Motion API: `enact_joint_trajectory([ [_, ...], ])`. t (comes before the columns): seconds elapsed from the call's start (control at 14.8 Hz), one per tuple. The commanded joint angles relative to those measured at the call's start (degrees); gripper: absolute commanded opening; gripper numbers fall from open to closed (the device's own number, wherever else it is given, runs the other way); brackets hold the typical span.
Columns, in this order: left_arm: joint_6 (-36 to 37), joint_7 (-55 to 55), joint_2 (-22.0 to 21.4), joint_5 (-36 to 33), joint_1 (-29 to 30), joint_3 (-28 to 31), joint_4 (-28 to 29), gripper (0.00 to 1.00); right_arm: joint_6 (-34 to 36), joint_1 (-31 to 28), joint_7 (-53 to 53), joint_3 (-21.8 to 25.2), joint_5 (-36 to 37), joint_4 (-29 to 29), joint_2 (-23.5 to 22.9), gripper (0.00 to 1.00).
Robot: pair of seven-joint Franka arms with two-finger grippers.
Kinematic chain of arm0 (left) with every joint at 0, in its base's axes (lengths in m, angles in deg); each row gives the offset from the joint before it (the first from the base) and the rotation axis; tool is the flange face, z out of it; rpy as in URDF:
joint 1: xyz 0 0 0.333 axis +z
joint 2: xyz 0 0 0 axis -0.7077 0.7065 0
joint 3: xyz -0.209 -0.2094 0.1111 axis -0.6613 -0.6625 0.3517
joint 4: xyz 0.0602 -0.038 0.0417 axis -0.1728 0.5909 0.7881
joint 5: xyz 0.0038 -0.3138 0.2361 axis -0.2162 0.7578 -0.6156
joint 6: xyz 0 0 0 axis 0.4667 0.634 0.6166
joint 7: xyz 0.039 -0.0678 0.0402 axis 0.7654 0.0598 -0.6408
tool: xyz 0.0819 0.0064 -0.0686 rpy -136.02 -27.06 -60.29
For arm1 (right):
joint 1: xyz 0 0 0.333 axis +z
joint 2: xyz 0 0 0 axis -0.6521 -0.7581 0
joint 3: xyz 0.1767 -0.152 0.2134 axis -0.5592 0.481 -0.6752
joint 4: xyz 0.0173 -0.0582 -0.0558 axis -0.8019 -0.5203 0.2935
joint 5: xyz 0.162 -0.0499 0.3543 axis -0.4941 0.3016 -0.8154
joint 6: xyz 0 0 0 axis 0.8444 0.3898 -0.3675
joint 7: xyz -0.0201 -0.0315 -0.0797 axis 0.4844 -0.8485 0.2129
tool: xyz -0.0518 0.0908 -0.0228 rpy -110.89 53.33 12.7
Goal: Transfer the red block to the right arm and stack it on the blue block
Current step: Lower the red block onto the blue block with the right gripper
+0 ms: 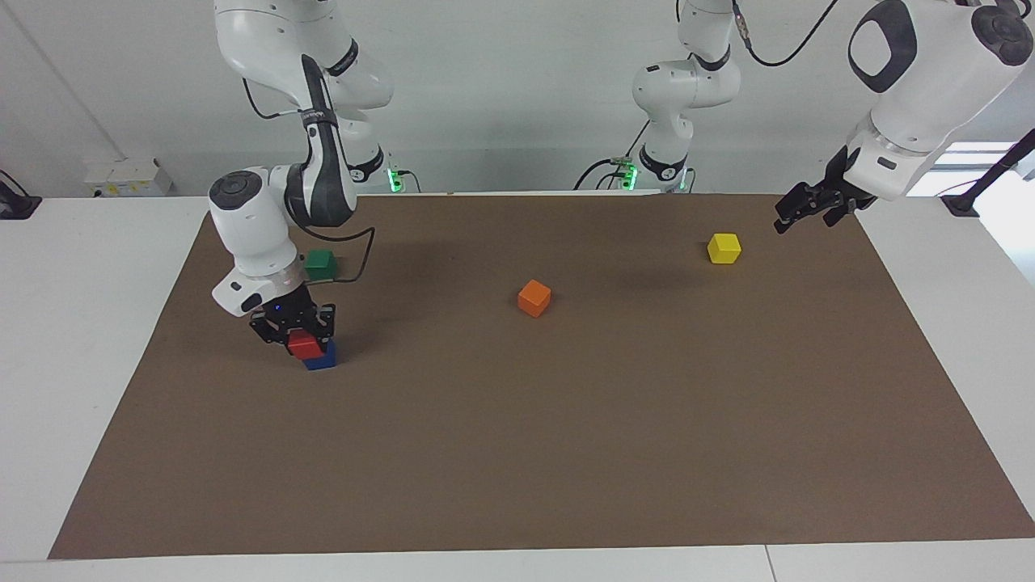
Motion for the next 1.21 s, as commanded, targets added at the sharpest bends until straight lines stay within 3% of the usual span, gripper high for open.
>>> enact_joint_trajectory([
  [0.0, 0.78, -0.44, -0.48, -0.6, -0.19, 0.4, 0.35, 1.0, -1.0, -0.53, 1.63, -0.49, -1.09, -0.43, 0.04, 0.0],
  [1.14, 0.78, -0.44, -0.48, -0.6, -0.28, 0.4, 0.35, 1.0, -0.65, -0.79, 1.72, -0.49, -1.09, -1.48, 0.05, 0.0],
])
